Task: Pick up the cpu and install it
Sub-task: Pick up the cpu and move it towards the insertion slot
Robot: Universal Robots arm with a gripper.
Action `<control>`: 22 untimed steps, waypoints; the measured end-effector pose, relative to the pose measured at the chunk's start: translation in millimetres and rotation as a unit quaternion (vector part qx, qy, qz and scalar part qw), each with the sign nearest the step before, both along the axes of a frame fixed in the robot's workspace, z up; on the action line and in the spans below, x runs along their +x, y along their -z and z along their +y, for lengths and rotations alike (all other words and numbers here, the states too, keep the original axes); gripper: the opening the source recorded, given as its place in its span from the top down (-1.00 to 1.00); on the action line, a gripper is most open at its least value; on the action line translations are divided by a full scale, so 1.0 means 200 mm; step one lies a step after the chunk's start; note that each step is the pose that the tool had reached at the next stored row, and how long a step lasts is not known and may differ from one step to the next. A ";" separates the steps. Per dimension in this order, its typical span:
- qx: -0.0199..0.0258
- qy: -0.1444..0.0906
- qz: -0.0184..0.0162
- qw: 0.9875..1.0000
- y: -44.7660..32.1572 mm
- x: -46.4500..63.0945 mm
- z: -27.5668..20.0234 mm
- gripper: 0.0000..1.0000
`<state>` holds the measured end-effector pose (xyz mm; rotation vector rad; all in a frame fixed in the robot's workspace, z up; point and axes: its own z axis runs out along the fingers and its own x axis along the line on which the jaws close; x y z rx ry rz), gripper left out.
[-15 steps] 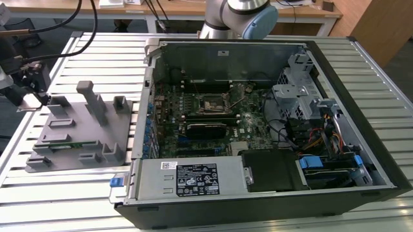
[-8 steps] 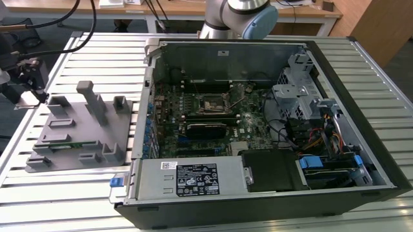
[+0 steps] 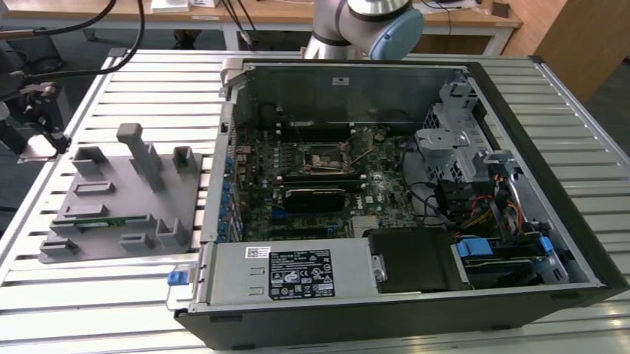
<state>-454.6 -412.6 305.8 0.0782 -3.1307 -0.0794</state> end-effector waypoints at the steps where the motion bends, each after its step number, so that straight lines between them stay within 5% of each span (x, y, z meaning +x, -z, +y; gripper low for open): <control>1: 0.000 0.000 0.000 1.000 -0.006 0.00 0.000 -0.08; 22: 0.000 0.000 0.000 1.000 -0.174 0.00 0.001 -0.08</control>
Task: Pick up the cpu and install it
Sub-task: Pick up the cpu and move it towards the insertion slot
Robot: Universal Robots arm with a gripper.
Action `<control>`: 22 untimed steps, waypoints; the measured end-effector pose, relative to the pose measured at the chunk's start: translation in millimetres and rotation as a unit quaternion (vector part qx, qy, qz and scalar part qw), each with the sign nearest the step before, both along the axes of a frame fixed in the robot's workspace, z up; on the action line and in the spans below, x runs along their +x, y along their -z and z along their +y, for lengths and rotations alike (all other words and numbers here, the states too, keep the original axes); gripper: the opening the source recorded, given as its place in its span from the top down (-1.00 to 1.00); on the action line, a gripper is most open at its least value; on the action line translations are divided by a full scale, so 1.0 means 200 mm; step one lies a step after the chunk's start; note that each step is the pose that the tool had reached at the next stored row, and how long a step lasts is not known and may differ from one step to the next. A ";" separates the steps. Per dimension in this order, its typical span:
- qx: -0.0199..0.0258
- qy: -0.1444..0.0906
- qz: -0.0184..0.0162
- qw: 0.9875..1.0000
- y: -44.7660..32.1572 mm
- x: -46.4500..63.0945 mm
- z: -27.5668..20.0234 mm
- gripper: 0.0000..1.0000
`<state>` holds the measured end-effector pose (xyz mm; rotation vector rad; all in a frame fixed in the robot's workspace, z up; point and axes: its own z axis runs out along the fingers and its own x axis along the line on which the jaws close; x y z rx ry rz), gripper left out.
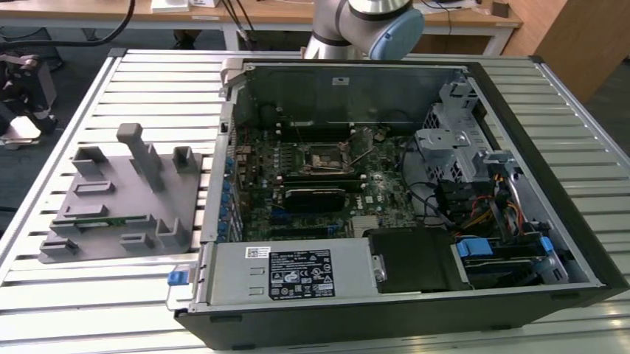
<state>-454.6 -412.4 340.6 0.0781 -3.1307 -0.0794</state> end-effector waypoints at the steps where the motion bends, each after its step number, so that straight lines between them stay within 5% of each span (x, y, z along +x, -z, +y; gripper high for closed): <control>1: 0.000 0.000 0.000 1.000 -0.007 0.00 0.000 -0.08; 22: 0.000 0.000 0.000 1.000 -0.147 0.00 0.000 -0.08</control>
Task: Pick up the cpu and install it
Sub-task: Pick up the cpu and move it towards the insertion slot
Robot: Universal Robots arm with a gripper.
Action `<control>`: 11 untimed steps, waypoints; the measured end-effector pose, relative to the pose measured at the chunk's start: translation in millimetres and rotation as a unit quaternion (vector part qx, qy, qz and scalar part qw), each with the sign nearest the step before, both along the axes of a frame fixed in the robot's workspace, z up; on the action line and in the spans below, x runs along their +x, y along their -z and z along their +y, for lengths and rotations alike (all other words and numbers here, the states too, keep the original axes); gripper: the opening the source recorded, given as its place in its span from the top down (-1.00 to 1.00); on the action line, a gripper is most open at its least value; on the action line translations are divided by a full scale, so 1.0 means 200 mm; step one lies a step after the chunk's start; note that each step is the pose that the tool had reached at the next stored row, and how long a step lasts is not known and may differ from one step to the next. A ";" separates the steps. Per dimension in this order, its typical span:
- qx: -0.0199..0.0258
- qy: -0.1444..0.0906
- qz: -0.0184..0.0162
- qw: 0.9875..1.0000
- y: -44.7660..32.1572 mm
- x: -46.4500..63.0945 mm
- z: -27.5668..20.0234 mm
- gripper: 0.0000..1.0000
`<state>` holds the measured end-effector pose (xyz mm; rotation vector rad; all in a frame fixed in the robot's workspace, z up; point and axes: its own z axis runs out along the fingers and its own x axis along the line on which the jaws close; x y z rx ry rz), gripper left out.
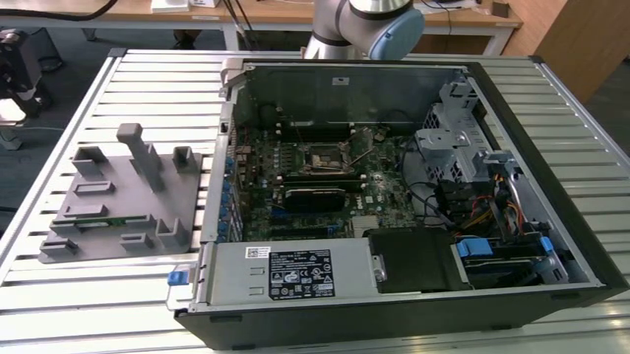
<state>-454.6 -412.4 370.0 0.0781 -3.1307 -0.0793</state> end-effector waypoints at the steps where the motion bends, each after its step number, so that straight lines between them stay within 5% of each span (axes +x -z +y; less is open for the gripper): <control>1: 0.000 0.000 0.000 1.000 -0.007 0.00 0.000 -0.08; 11: 0.000 0.000 0.000 1.000 -0.074 0.00 0.000 -0.08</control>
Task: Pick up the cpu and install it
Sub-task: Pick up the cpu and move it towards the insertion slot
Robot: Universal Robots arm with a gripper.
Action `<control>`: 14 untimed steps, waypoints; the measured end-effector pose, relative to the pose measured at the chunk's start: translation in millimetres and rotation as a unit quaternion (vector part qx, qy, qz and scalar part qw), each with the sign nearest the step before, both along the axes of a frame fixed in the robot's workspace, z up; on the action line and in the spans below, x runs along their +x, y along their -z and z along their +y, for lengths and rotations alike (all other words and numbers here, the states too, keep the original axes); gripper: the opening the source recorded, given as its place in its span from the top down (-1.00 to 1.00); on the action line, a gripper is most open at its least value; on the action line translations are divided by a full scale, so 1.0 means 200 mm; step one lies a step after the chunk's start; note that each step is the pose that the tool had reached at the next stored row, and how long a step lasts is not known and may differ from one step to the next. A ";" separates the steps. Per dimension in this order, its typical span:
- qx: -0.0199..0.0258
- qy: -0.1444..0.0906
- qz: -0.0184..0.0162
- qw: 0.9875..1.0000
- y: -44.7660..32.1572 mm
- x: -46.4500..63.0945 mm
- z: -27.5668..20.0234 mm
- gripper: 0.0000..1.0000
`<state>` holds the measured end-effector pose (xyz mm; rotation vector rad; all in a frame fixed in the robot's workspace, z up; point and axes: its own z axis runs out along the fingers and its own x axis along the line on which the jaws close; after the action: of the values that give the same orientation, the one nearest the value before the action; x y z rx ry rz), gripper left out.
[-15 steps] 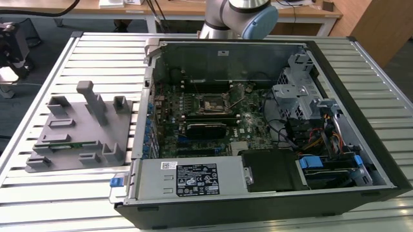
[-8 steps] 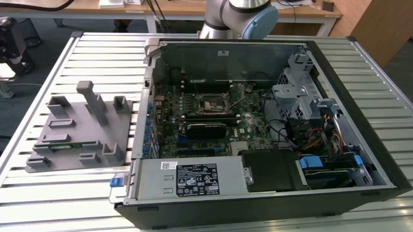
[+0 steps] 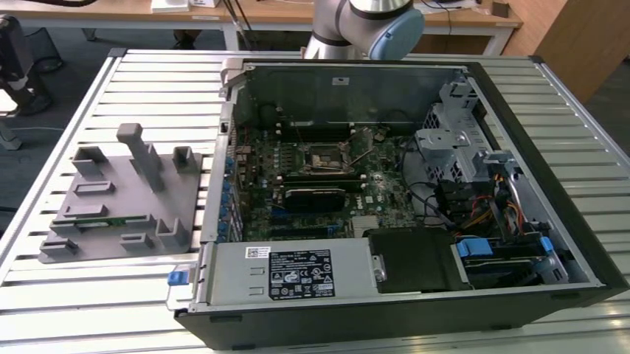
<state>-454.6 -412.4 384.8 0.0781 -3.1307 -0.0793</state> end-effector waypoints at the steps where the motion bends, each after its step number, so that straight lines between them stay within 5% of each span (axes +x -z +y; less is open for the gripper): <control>1: 0.000 0.000 0.000 1.000 -0.007 0.00 0.000 -0.08; 14: 0.000 0.000 0.000 1.000 -0.090 0.00 0.000 -0.08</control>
<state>-454.6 -412.4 402.8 0.0781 -3.1307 -0.0794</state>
